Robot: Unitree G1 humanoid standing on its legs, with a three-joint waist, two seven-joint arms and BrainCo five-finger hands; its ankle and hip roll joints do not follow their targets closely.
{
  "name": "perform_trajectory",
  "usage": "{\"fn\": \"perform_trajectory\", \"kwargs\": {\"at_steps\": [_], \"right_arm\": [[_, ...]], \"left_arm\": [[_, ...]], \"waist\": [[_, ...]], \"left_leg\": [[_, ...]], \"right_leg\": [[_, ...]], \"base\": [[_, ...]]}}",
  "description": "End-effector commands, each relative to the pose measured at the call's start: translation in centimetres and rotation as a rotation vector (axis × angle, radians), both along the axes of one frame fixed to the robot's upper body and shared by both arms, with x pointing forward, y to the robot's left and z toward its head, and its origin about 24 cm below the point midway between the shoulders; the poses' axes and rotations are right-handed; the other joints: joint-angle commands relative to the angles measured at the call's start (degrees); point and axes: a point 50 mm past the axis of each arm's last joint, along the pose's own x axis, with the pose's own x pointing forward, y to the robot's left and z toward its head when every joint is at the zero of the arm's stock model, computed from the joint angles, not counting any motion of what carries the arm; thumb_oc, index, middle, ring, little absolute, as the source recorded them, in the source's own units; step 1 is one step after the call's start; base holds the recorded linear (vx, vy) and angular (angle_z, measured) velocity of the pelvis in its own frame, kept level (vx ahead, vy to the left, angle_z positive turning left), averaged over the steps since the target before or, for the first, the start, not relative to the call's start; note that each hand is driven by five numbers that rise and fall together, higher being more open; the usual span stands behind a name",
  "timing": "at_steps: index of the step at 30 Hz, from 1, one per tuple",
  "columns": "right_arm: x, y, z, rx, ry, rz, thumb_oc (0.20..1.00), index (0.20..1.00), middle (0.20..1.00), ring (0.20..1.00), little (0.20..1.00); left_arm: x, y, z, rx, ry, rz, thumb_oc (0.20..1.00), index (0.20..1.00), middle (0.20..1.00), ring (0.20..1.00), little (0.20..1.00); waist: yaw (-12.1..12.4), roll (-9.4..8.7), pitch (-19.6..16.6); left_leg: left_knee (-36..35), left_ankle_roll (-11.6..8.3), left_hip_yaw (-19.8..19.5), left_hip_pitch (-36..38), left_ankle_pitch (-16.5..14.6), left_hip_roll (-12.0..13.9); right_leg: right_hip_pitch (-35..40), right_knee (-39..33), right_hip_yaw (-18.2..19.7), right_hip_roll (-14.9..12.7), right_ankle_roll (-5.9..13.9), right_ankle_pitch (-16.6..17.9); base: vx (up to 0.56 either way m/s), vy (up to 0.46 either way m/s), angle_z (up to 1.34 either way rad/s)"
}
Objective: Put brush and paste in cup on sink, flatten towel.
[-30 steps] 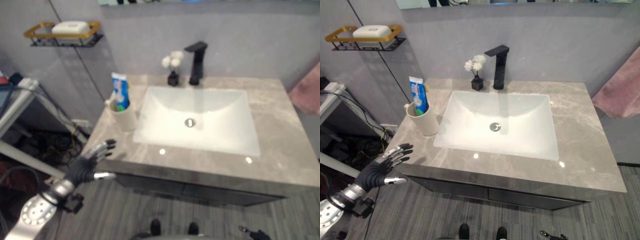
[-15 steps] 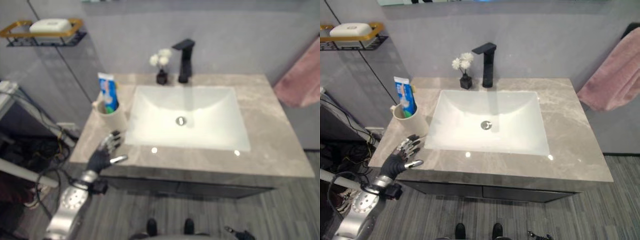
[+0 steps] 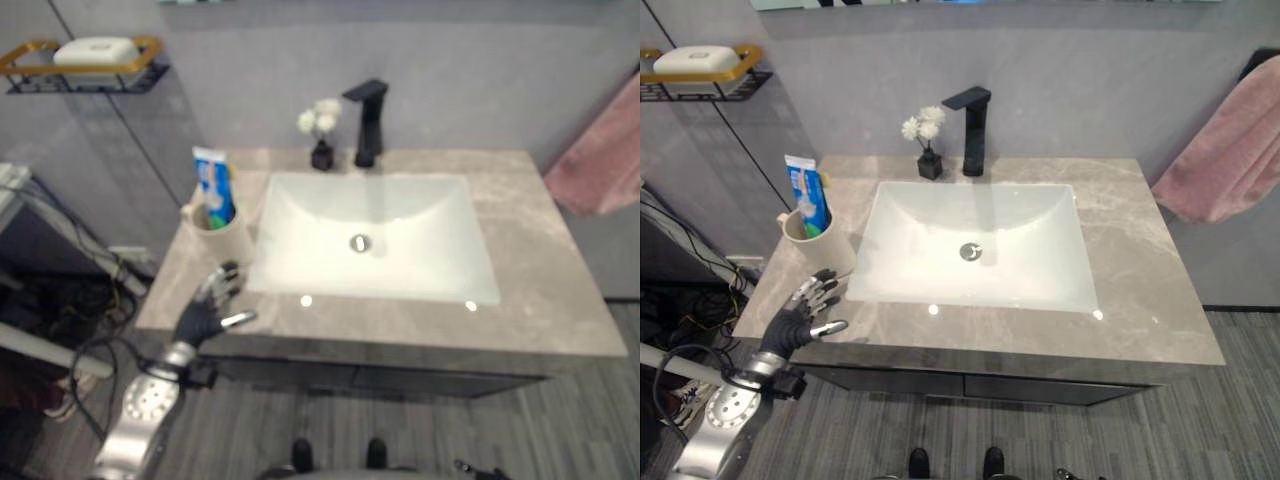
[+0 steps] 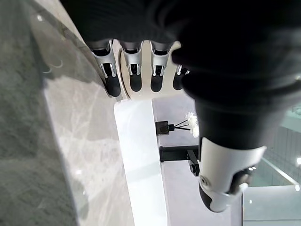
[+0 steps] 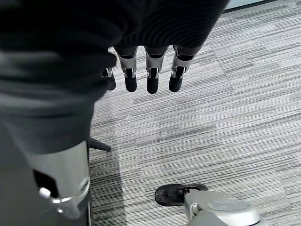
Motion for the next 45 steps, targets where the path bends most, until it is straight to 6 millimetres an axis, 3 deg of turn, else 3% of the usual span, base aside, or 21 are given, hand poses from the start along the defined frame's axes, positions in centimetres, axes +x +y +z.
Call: {"fn": "perform_trajectory", "kwargs": {"at_steps": [1, 19, 45], "right_arm": [[1.1, -0.2, 0.2, -0.037, -0.009, 0.021, 1.0, 1.0, 1.0, 1.0, 1.0], [1.4, 0.1, 0.2, -0.057, -0.002, 0.057, 1.0, 1.0, 1.0, 1.0, 1.0], [0.6, 0.1, 0.1, -0.066, 0.008, 0.041, 1.0, 1.0, 1.0, 1.0, 1.0]], "left_arm": [[0.5, 0.0, 1.1, 0.044, -0.075, 0.0, 1.0, 1.0, 1.0, 1.0, 1.0], [2.5, -2.0, 2.6, 0.029, -0.174, -0.022, 1.0, 1.0, 1.0, 1.0, 1.0], [3.6, -0.8, 4.7, 0.058, -0.291, 0.091, 1.0, 1.0, 1.0, 1.0, 1.0]], "waist": [[-0.47, -2.64, -0.69], [-1.49, -3.25, -1.13], [-2.42, -3.27, -1.1]], "left_leg": [[0.77, 1.43, 4.39, 0.21, -7.01, 1.02], [0.77, 1.18, 4.54, 0.29, -7.16, 1.46], [0.77, 1.1, 5.03, -0.28, -7.3, 1.6]], "right_leg": [[-1.17, -0.01, 1.1, -2.21, 2.65, -4.27], [-1.34, -0.01, 1.58, -1.69, 2.52, -4.5], [-2.14, -0.01, 2.43, -1.54, 2.54, -4.31]], "base": [[0.0, 0.0, 0.0], [0.0, -0.001, -0.01], [0.0, -0.001, -0.01]]}}
